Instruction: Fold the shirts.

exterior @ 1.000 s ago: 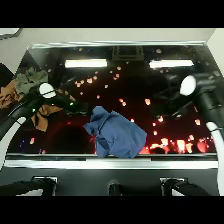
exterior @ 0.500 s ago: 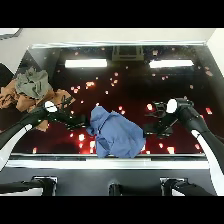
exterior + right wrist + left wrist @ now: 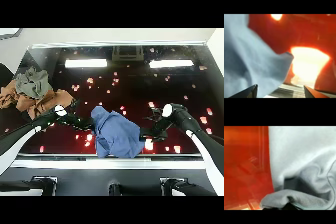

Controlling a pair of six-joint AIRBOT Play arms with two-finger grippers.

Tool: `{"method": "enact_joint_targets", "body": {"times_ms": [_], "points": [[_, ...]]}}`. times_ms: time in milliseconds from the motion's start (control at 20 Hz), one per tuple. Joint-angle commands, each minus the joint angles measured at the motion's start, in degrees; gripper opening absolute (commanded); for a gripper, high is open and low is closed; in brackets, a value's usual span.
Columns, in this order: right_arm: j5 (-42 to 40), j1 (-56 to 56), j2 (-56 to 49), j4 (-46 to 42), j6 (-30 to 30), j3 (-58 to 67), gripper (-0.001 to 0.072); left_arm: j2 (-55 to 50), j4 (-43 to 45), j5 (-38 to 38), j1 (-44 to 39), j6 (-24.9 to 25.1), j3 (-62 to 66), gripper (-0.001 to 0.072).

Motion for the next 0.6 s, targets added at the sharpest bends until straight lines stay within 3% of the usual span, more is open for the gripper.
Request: {"method": "enact_joint_targets", "body": {"times_ms": [0, 50, 100, 150, 200, 300, 400, 550], "points": [[-3.6, 0.0, -3.9, 5.7, 1.5, -1.2, 0.0668, 0.5, -0.4, 1.0, -0.6, 0.0, 0.1, 0.0033], [-4.6, 0.0, -5.1, 8.1, 1.5, -1.2, 0.0665, 0.9, -0.4, 1.0, -0.6, 0.0, 0.1, 0.0033], [-5.7, 0.0, -6.4, 10.7, 1.5, -1.2, 0.0564, 1.4, -0.4, 1.0, -0.6, 0.0, 0.1, 0.0033], [-6.5, 0.0, -7.2, 13.0, 1.4, -1.2, 0.0161, 2.1, -0.4, 1.0, -0.6, 0.0, 0.1, 0.0033], [-7.0, 0.0, -7.3, 14.4, 1.1, -1.1, 0.0042, 3.2, -0.4, 0.9, -0.6, 0.0, 0.2, 0.0033], [-7.0, 0.0, -5.1, 14.3, -3.4, 1.4, 0.0041, 8.2, 0.5, 0.6, 0.0, 2.6, 2.3, 0.0032], [-7.7, 0.0, 0.5, 7.5, -4.3, 7.9, 0.0042, 15.9, 8.1, 0.7, 0.6, 2.2, 7.4, 0.0031], [-13.8, 0.0, 11.6, -7.6, -4.3, 23.7, 0.0044, 29.0, 19.3, 0.7, 2.6, -3.6, 19.2, 0.0031]]}}
